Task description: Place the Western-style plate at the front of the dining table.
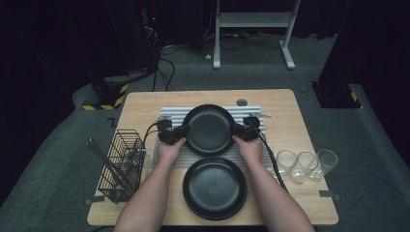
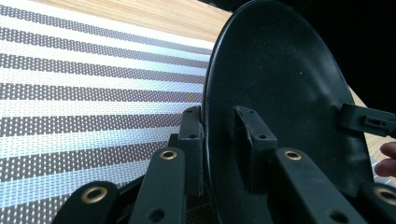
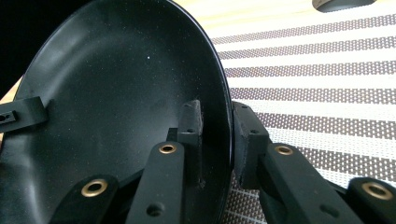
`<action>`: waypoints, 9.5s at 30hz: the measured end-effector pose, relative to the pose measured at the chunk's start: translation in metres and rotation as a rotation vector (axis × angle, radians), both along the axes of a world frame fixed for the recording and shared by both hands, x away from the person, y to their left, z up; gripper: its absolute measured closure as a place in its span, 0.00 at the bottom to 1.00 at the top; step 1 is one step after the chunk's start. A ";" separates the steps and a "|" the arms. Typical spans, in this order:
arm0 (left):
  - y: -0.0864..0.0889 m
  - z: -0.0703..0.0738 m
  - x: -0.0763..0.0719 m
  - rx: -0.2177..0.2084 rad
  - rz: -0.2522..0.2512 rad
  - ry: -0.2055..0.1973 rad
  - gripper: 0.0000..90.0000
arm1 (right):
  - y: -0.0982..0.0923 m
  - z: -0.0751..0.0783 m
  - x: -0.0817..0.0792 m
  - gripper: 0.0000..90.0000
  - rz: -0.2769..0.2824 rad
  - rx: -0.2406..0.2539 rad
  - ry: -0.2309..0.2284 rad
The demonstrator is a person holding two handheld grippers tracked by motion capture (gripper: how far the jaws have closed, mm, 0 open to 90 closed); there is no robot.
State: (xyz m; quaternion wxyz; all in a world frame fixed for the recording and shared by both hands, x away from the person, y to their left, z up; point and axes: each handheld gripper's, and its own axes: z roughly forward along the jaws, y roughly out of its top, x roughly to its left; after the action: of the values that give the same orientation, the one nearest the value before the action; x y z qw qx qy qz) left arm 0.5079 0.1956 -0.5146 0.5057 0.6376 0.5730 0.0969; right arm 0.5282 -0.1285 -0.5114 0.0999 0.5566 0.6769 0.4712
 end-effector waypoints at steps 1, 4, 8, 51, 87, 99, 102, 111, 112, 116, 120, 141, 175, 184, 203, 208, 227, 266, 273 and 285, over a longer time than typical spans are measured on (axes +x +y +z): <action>0.000 0.000 0.001 -0.002 0.000 0.002 0.81 | 0.000 0.000 0.000 0.85 -0.001 -0.002 0.000; 0.000 -0.003 0.003 -0.011 0.007 0.009 0.82 | 0.000 -0.001 0.001 0.85 -0.002 -0.014 -0.005; 0.000 -0.004 0.004 -0.010 0.009 0.017 0.81 | 0.000 -0.002 0.002 0.86 -0.009 -0.025 -0.004; -0.012 -0.003 0.020 0.205 0.071 0.050 0.81 | 0.001 -0.010 0.010 0.86 -0.016 -0.101 0.003; -0.035 0.040 -0.045 0.343 0.112 -0.092 0.67 | 0.019 0.024 -0.055 0.75 0.043 -0.235 -0.159; -0.035 0.042 -0.061 0.322 0.109 -0.104 0.62 | 0.019 0.033 -0.075 0.75 0.064 -0.255 -0.204; -0.036 0.042 -0.065 0.336 0.108 -0.112 0.62 | 0.019 0.036 -0.078 0.73 0.067 -0.252 -0.204; -0.038 0.041 -0.075 0.340 0.073 -0.129 0.58 | 0.022 0.036 -0.091 0.76 0.099 -0.277 -0.226; -0.038 0.040 -0.076 0.339 0.072 -0.133 0.58 | 0.022 0.035 -0.092 0.76 0.102 -0.277 -0.231; -0.040 0.038 -0.081 0.341 0.062 -0.144 0.59 | 0.022 0.035 -0.098 0.77 0.129 -0.253 -0.238; -0.042 0.037 -0.087 0.337 0.059 -0.154 0.59 | 0.023 0.036 -0.106 0.76 0.136 -0.273 -0.261; -0.036 0.029 -0.114 0.329 0.056 -0.148 0.56 | 0.012 0.034 -0.134 0.74 0.133 -0.277 -0.288; -0.003 0.002 -0.161 0.375 0.034 -0.125 0.56 | -0.029 0.021 -0.174 0.75 0.079 -0.330 -0.273; -0.002 -0.006 -0.168 0.445 0.015 -0.159 0.50 | -0.039 0.013 -0.183 0.76 0.057 -0.362 -0.236; 0.004 0.006 -0.187 0.395 -0.070 -0.251 0.53 | -0.049 -0.016 -0.187 0.75 0.025 -0.433 -0.162; 0.005 0.009 -0.189 0.377 -0.073 -0.264 0.53 | -0.050 -0.020 -0.187 0.75 0.021 -0.431 -0.151; 0.002 0.029 -0.203 0.395 -0.090 -0.352 0.51 | -0.051 -0.022 -0.184 0.73 0.016 -0.416 -0.124; 0.009 0.069 -0.216 0.296 -0.072 -0.451 0.50 | -0.050 -0.023 -0.181 0.72 0.026 -0.416 -0.088; 0.010 0.070 -0.219 0.291 -0.089 -0.451 0.51 | -0.050 -0.023 -0.181 0.71 0.020 -0.417 -0.086; 0.014 0.082 -0.227 0.280 -0.074 -0.485 0.53 | -0.048 -0.023 -0.182 0.69 0.027 -0.432 -0.096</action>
State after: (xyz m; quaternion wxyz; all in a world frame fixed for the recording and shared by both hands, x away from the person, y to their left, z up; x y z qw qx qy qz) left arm 0.2814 0.2098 -0.4327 0.5380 0.6800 0.3927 0.3064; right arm 0.3461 -0.1767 -0.5345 0.2426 0.4902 0.7639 0.3425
